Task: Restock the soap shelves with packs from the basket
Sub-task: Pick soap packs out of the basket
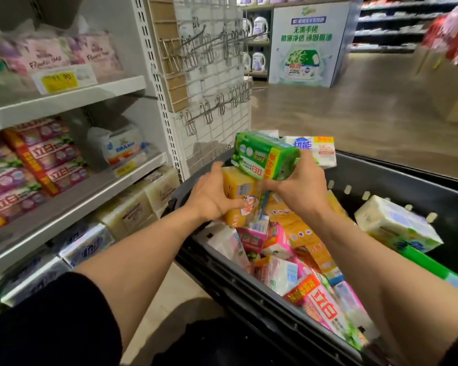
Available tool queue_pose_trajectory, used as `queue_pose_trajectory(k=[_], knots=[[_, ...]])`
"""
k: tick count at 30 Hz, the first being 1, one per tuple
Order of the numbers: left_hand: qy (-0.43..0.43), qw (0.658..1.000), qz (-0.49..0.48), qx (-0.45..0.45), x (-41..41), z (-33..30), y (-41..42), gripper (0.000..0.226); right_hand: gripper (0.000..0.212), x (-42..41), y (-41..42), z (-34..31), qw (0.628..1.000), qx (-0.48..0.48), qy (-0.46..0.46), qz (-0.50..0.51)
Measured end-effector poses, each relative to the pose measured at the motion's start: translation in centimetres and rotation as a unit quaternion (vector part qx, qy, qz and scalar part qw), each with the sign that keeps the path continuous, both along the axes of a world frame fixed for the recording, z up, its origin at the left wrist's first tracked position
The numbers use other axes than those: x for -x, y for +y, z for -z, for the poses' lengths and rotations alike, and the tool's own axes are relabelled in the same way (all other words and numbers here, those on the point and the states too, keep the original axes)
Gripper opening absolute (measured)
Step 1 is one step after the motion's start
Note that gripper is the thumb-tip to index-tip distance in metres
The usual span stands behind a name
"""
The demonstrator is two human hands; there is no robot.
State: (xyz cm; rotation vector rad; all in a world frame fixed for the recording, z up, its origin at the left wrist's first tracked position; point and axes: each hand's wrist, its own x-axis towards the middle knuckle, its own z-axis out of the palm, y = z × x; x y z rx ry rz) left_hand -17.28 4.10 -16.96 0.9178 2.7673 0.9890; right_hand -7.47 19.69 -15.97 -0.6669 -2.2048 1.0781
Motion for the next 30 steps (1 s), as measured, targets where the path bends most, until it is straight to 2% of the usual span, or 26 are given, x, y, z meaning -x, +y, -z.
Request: queue_pose_trajectory(k=[4,7,10,12,14,16,18,20,24,30], knots=[[0.033,0.999,-0.005,-0.011,-0.9,-0.3,-0.1,0.091,0.064,-1.1,-0.2,-0.6,0.986,0.145,0.087,-0.002],[0.053,0.998,0.009,-0.033,-1.6,-0.8,-0.1,0.09,0.051,-2.4,0.1,-1.9,0.944,0.259,0.201,-0.031],[0.026,0.992,-0.01,-0.12,-2.4,-1.6,-0.4,0.103,0.047,-3.9,1.2,-3.7,0.897,0.359,0.253,-0.053],[0.018,0.98,-0.037,-0.194,-2.7,-2.7,-1.0,0.105,0.031,-4.9,2.0,-5.3,0.873,0.398,0.272,-0.069],[0.024,0.971,-0.053,-0.23,-3.1,-4.1,-2.1,0.096,0.011,-5.9,2.4,-7.2,0.86,0.408,0.292,-0.088],[0.027,0.961,-0.072,-0.265,-3.6,-5.6,-3.9,0.09,0.009,-6.5,1.9,-8.9,0.846,0.414,0.312,-0.12],[0.028,0.946,-0.097,-0.308,-4.3,-7.2,-6.3,0.09,0.022,-6.6,0.4,-10.4,0.846,0.405,0.312,-0.153],[0.035,0.941,-0.123,-0.312,-5.2,-8.6,-9.2,0.08,0.038,-6.1,-2.2,-11.6,0.856,0.39,0.29,-0.174],[0.084,0.929,-0.174,-0.316,-7.7,-10.5,-17.0,0.062,0.043,-4.6,-9.5,-13.1,0.861,0.373,0.236,-0.252],[0.13,0.896,-0.3,-0.3,-12.8,-11.2,-30.7,0.074,0.054,-3.0,-22.1,-15.4,0.852,0.325,0.181,-0.369]])
